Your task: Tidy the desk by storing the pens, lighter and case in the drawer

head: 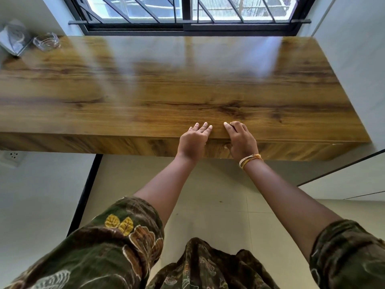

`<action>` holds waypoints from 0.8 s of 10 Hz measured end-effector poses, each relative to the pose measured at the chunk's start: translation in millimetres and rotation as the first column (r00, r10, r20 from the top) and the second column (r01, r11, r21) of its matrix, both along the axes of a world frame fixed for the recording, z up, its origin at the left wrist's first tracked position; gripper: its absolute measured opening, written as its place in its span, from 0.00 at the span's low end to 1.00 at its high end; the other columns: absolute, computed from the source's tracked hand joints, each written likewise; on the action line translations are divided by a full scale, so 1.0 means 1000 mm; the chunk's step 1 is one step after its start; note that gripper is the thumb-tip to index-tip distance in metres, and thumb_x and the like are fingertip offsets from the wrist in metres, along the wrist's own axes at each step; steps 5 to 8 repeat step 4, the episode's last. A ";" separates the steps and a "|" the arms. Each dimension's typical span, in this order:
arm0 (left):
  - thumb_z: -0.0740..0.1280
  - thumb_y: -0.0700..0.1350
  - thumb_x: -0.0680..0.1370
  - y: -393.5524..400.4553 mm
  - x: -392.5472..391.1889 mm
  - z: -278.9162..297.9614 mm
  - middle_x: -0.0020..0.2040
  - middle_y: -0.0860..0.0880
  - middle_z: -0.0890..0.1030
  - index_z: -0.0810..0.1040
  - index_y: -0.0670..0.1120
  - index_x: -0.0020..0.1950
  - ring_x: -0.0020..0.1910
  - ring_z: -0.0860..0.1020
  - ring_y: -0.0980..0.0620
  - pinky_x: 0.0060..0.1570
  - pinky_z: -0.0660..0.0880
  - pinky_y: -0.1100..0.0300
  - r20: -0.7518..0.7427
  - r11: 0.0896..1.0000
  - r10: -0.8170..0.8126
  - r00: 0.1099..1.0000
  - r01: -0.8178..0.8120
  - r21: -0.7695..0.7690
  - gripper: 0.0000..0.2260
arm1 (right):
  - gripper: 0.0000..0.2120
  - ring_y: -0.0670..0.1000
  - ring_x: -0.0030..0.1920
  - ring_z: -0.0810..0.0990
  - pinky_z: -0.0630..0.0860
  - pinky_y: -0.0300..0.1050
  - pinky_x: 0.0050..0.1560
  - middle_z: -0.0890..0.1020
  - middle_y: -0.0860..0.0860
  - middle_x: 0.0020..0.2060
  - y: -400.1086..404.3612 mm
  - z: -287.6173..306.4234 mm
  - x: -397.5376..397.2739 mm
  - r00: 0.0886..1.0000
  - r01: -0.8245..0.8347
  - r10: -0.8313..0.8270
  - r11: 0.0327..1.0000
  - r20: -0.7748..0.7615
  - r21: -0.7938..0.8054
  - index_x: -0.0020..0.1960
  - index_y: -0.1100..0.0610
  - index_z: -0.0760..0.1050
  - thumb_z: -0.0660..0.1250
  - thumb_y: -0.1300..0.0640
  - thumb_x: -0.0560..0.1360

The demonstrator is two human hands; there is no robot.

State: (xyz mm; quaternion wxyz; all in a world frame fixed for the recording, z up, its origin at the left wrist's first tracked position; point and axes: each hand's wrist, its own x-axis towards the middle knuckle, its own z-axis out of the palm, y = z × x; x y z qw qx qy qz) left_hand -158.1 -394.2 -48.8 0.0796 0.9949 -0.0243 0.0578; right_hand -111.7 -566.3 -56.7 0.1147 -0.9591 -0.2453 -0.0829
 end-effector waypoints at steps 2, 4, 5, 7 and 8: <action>0.63 0.37 0.79 0.002 0.000 0.004 0.74 0.50 0.68 0.65 0.49 0.75 0.72 0.68 0.47 0.68 0.69 0.54 0.006 1.000 -0.010 1.000 0.009 0.008 0.24 | 0.35 0.59 0.59 0.75 0.79 0.52 0.54 0.76 0.58 0.58 0.000 0.001 0.000 1.000 -0.009 0.008 0.999 -0.004 -0.032 0.69 0.63 0.69 0.76 0.66 0.63; 0.61 0.41 0.80 0.005 -0.001 0.017 0.76 0.57 0.64 0.62 0.54 0.76 0.75 0.62 0.55 0.69 0.66 0.57 -0.066 0.995 -0.015 0.998 0.009 -0.099 0.25 | 0.34 0.61 0.65 0.69 0.71 0.52 0.66 0.71 0.60 0.64 0.025 0.013 -0.008 0.989 0.094 -0.105 0.990 -0.103 -0.102 0.72 0.64 0.64 0.72 0.63 0.69; 0.61 0.41 0.80 0.005 -0.001 0.017 0.76 0.57 0.64 0.62 0.54 0.76 0.75 0.62 0.55 0.69 0.66 0.57 -0.066 0.995 -0.015 0.998 0.009 -0.099 0.25 | 0.34 0.61 0.65 0.69 0.71 0.52 0.66 0.71 0.60 0.64 0.025 0.013 -0.008 0.989 0.094 -0.105 0.990 -0.103 -0.102 0.72 0.64 0.64 0.72 0.63 0.69; 0.61 0.41 0.80 0.005 -0.001 0.017 0.76 0.57 0.64 0.62 0.54 0.76 0.75 0.62 0.55 0.69 0.66 0.57 -0.066 0.995 -0.015 0.998 0.009 -0.099 0.25 | 0.34 0.61 0.65 0.69 0.71 0.52 0.66 0.71 0.60 0.64 0.025 0.013 -0.008 0.989 0.094 -0.105 0.990 -0.103 -0.102 0.72 0.64 0.64 0.72 0.63 0.69; 0.61 0.41 0.80 0.005 -0.001 0.017 0.76 0.57 0.64 0.62 0.54 0.76 0.75 0.62 0.55 0.69 0.66 0.57 -0.066 0.995 -0.015 0.998 0.009 -0.099 0.25 | 0.34 0.61 0.65 0.69 0.71 0.52 0.66 0.71 0.60 0.64 0.025 0.013 -0.008 0.989 0.094 -0.105 0.990 -0.103 -0.102 0.72 0.64 0.64 0.72 0.63 0.69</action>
